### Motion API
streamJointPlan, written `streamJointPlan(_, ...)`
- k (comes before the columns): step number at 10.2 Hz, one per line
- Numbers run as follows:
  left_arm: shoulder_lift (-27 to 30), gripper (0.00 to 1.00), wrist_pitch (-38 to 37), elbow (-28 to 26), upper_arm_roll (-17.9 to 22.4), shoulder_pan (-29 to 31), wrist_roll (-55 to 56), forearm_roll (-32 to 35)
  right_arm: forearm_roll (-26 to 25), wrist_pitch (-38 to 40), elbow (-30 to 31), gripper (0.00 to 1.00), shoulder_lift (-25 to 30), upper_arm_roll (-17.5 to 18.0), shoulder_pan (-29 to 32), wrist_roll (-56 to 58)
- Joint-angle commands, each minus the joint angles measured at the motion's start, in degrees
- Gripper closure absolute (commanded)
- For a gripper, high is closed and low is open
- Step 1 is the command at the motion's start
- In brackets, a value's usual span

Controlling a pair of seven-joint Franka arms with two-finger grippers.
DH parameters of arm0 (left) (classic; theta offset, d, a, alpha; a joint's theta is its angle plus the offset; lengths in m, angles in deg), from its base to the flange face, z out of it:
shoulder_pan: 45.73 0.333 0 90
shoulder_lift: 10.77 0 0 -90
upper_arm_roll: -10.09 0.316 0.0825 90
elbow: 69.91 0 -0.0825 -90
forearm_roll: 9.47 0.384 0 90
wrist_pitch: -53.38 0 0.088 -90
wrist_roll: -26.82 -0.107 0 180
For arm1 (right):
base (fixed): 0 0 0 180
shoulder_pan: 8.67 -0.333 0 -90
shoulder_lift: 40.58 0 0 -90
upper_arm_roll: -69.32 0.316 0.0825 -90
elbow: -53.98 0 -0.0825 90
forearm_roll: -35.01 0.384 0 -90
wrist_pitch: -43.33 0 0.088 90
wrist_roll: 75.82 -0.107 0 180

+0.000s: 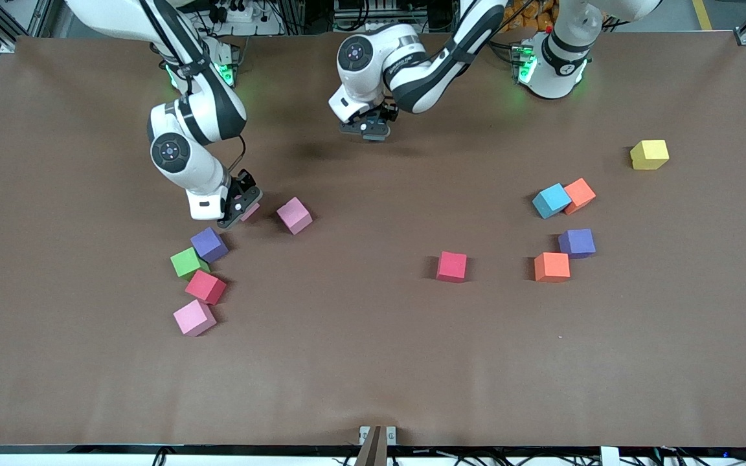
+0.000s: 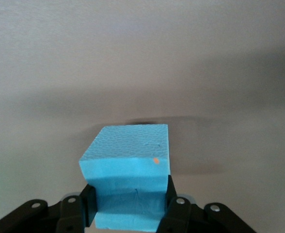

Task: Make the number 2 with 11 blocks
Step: 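Place the cyan cube mid-table with the left gripper while the right carries pink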

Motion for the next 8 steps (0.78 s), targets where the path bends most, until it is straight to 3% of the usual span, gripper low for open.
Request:
streamJointPlan(1,-2.2,0.61,-1.6,2.1,1.3,-1.7,-0.6,0.9,1.1,2.1,-0.8,0.92,1.2,0.8,-0.3,1.0)
streamJointPlan(3,-3.0,0.6,-1.6,1.7,1.3,-1.8,-0.3,0.8,1.1,5.5,-2.4,0.91,3.0,0.6,0.1,1.0)
streamJointPlan(4,-3.3,0.56,-1.6,1.6,1.3,-1.8,0.4,0.9,1.1,10.1,-6.3,0.91,3.1,0.4,0.2,0.7)
streamJointPlan(5,-3.8,0.39,-1.6,1.7,1.3,-1.8,0.9,0.8,1.1,15.1,-10.6,0.91,2.7,0.2,0.4,0.5)
streamJointPlan(6,-4.3,0.0,-1.6,2.0,1.3,-1.7,2.9,0.7,1.1,17.4,-13.0,0.91,2.4,0.2,0.9,0.7)
streamJointPlan(8,-3.4,0.0,-1.6,1.9,1.3,-1.4,6.5,0.7,1.1,17.5,-13.2,0.91,2.5,0.3,1.0,0.9)
